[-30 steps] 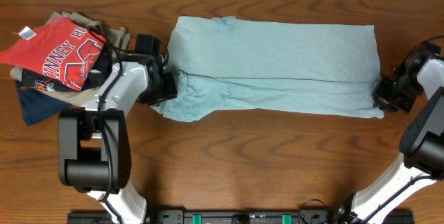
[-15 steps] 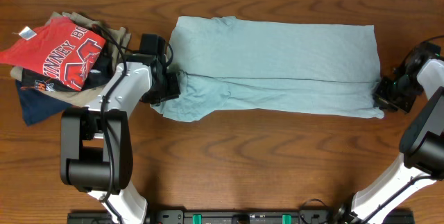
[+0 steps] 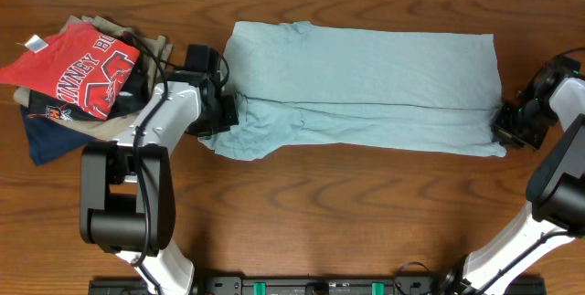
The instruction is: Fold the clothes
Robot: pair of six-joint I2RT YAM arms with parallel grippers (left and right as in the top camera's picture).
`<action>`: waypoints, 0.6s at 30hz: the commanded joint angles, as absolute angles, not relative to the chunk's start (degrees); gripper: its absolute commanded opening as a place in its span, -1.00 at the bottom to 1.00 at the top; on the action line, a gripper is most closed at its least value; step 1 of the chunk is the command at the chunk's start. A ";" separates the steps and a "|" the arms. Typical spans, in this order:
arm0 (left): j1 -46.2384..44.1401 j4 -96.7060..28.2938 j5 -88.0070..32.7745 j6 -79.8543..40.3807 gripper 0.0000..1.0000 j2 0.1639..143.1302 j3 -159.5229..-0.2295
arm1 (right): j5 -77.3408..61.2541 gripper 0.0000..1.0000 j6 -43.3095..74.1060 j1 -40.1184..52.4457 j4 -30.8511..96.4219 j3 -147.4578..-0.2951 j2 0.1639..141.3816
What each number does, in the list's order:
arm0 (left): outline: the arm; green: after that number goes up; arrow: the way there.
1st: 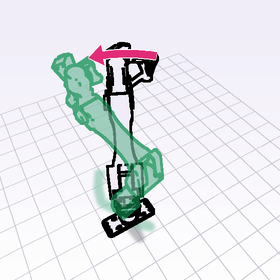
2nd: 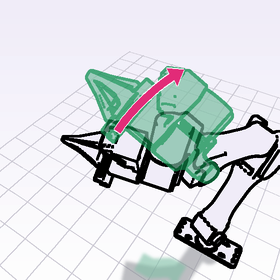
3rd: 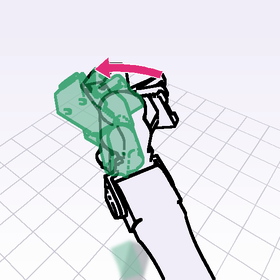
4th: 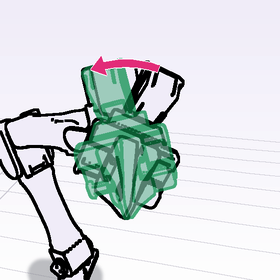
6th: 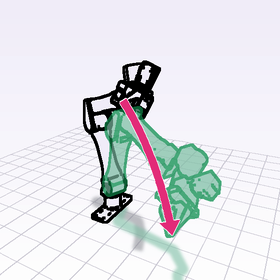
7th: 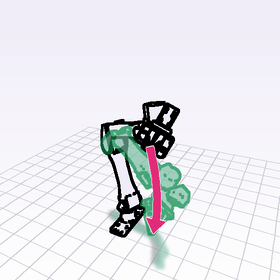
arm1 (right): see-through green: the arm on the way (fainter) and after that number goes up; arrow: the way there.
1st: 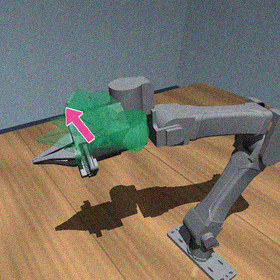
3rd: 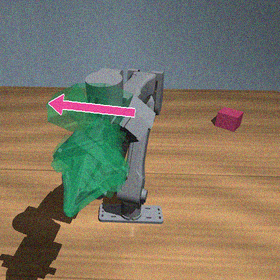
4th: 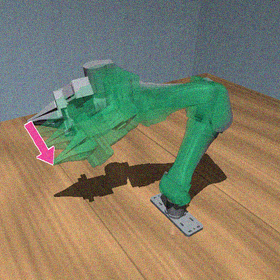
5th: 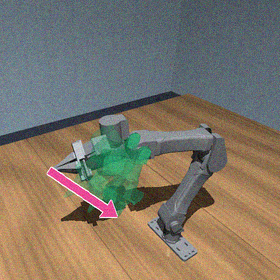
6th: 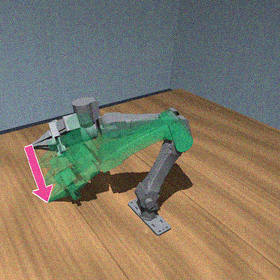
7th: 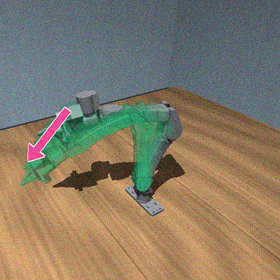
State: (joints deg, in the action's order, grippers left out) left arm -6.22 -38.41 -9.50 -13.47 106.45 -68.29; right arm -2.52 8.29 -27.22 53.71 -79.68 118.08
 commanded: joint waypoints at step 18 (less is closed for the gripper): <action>3.40 -33.45 -26.15 -19.68 -0.88 104.49 -82.04 | -0.21 -0.77 8.08 -26.72 54.92 -77.58 119.50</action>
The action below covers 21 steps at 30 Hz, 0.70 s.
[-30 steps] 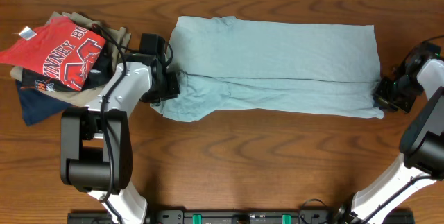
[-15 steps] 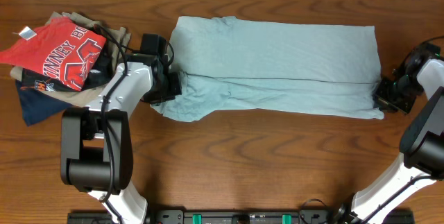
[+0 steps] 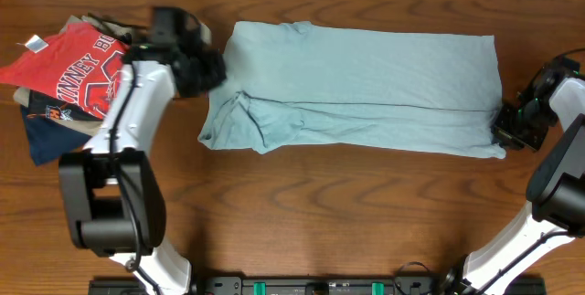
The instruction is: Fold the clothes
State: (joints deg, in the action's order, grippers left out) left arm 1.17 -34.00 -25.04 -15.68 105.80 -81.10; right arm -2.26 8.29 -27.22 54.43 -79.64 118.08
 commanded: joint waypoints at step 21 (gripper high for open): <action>-5.45 -40.25 -25.61 -17.87 -0.04 106.80 -73.28 | -0.23 -0.77 8.12 -26.72 54.85 -77.56 119.50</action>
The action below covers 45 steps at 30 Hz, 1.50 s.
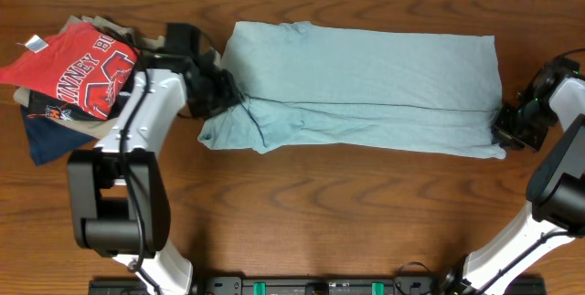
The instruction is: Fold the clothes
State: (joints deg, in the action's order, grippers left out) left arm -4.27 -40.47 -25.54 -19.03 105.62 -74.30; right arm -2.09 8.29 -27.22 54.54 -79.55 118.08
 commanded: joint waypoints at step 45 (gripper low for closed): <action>-5.82 -29.04 -17.98 -25.89 -0.85 103.28 -78.85 | -0.19 -0.75 8.10 -26.72 54.76 -77.58 119.50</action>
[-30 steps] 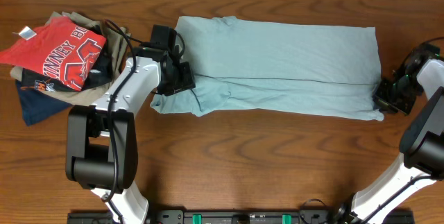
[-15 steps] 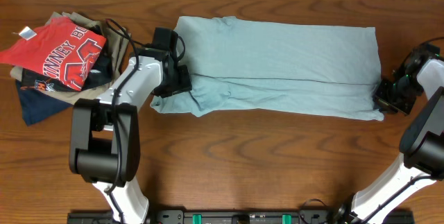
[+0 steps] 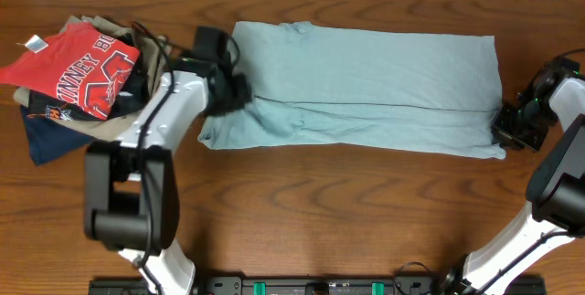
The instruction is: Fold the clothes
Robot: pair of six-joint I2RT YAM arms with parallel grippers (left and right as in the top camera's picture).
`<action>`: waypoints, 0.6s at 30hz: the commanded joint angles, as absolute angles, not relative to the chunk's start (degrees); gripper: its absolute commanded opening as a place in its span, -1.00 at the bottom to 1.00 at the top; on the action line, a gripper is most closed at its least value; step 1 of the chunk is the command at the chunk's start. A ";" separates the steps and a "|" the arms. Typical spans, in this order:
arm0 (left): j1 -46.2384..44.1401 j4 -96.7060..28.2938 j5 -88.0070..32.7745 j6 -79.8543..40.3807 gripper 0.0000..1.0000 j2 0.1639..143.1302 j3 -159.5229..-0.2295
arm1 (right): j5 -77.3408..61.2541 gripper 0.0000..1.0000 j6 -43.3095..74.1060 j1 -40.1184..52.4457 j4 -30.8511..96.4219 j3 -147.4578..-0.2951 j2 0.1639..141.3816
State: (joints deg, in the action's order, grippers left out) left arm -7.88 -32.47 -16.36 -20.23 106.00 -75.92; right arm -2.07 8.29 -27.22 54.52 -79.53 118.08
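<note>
A light blue shirt lies flat across the back of the table, folded lengthwise into a long band, with a tucked flap at its lower left. My left gripper rests on the shirt's left end, just above that flap; its fingers are too blurred to read. My right gripper sits against the shirt's lower right corner, fingers hidden under the wrist.
A pile of other clothes, topped by a red printed shirt over navy and tan pieces, lies at the far left beside my left arm. Bare wooden table runs along the front.
My left gripper has shifted slightly right, further onto the shirt's left end. The flap below it lies a little smoother. The right arm has not moved.
At first my left gripper was low on the shirt's left flap, which bulged toward the front. Then it was off the shirt near the clothes pile, the flap flatter. It then came back to the shirt's left edge, and now sits on it.
</note>
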 commanded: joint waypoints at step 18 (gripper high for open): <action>-5.89 -29.19 -18.00 -36.97 0.18 103.85 -77.52 | -0.25 -0.74 8.12 -26.72 54.61 -77.58 119.50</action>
